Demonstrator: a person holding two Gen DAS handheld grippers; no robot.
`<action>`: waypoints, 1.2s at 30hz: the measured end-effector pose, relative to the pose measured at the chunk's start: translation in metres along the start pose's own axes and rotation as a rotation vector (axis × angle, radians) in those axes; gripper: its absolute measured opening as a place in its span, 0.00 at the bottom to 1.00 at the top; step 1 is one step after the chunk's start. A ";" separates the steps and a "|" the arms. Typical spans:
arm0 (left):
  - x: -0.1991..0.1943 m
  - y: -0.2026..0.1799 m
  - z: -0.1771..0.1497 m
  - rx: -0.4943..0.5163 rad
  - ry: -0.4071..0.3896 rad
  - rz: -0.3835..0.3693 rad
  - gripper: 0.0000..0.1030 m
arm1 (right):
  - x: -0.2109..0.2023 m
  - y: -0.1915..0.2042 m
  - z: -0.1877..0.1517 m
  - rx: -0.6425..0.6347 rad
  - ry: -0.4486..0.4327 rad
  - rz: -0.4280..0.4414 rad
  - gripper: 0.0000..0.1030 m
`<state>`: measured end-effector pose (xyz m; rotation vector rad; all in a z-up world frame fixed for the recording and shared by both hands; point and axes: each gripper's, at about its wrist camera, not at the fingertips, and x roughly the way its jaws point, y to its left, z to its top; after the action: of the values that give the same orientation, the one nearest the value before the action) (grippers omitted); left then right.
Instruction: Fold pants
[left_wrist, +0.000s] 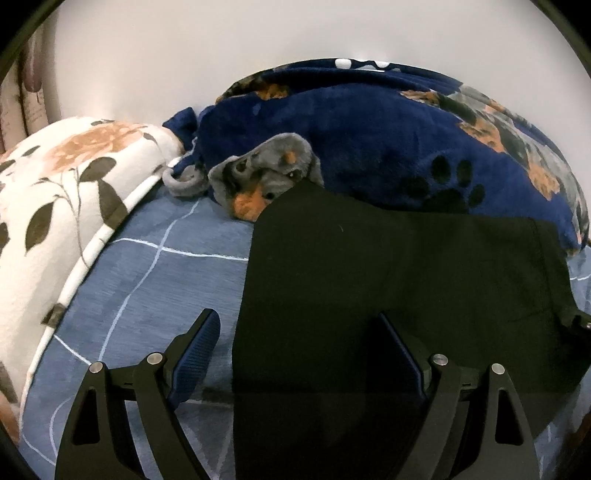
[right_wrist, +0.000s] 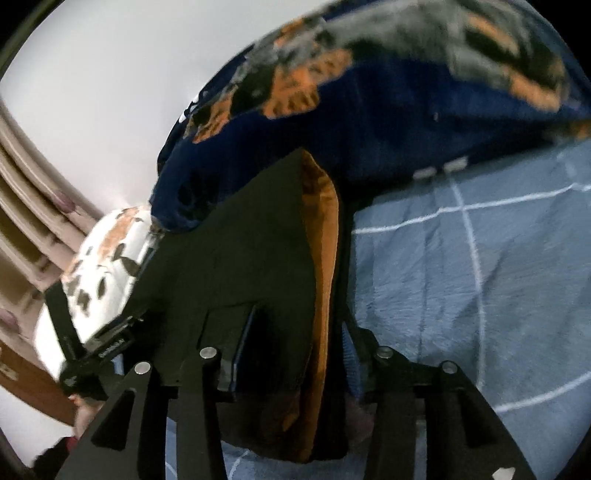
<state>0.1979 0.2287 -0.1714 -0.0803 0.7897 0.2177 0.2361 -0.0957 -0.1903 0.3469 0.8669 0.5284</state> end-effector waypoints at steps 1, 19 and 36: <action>-0.002 0.000 0.000 0.002 -0.007 0.011 0.84 | -0.003 0.004 -0.001 -0.009 -0.013 -0.017 0.46; -0.075 -0.013 -0.016 0.017 -0.136 0.010 0.86 | -0.053 0.079 -0.041 -0.172 -0.138 -0.143 0.84; -0.162 -0.032 -0.027 0.096 -0.225 -0.007 0.98 | -0.102 0.090 -0.057 -0.153 -0.136 -0.162 0.91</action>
<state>0.0760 0.1667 -0.0757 0.0315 0.5744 0.1779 0.1096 -0.0757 -0.1167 0.1692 0.7112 0.4126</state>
